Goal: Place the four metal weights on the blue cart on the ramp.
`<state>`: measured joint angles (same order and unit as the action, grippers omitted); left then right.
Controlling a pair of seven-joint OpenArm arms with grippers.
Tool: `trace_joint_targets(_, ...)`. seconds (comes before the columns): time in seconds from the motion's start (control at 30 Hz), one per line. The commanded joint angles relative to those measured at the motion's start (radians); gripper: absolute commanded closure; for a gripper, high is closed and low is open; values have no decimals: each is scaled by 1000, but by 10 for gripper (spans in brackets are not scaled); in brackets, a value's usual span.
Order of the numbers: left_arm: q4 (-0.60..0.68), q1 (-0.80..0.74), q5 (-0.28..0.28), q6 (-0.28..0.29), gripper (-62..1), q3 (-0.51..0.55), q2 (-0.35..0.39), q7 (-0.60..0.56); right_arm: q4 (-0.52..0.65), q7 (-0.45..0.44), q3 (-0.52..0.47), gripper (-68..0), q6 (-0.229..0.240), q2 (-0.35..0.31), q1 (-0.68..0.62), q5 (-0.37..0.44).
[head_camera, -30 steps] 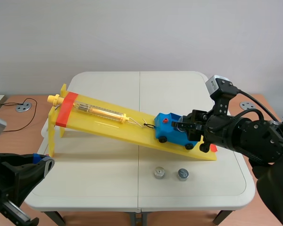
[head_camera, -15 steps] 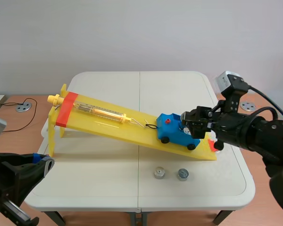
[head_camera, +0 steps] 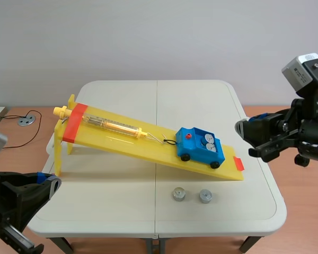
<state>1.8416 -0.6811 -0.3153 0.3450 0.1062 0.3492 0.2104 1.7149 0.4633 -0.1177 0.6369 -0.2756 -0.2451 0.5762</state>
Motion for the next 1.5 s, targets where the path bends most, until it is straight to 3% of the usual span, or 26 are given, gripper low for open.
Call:
trace_joint_targets(0.0,70,19,-59,26,-27,15,-5,-97,82,-91,-7,-223,45,-40,2,101)
trace_joint_targets(0.17,70,19,-59,26,-27,15,-5,-97,81,-95,3,-223,45,-29,-44,50)
trace_joint_targets(0.37,70,19,-59,26,-27,15,-5,-97,68,-173,93,-223,31,-28,-44,-112)
trace_joint_targets(0.47,70,20,-59,26,-27,15,-5,-97,44,-216,143,-223,-3,-13,-39,-204)
trace_joint_targets(0.63,70,23,-59,26,-27,15,-5,-97,-18,-298,212,-222,-54,8,-37,-214)
trace_joint_targets(1.0,70,23,-59,26,-27,15,-5,-97,-87,-356,289,-222,-128,10,-5,-262)
trace_joint_targets(1.13,70,26,-59,26,-27,15,-6,-97,-134,-372,312,-222,-169,34,35,-330)
trace_joint_targets(1.47,70,26,-59,26,-27,15,-6,-97,-300,-427,370,-222,-185,95,140,-417)
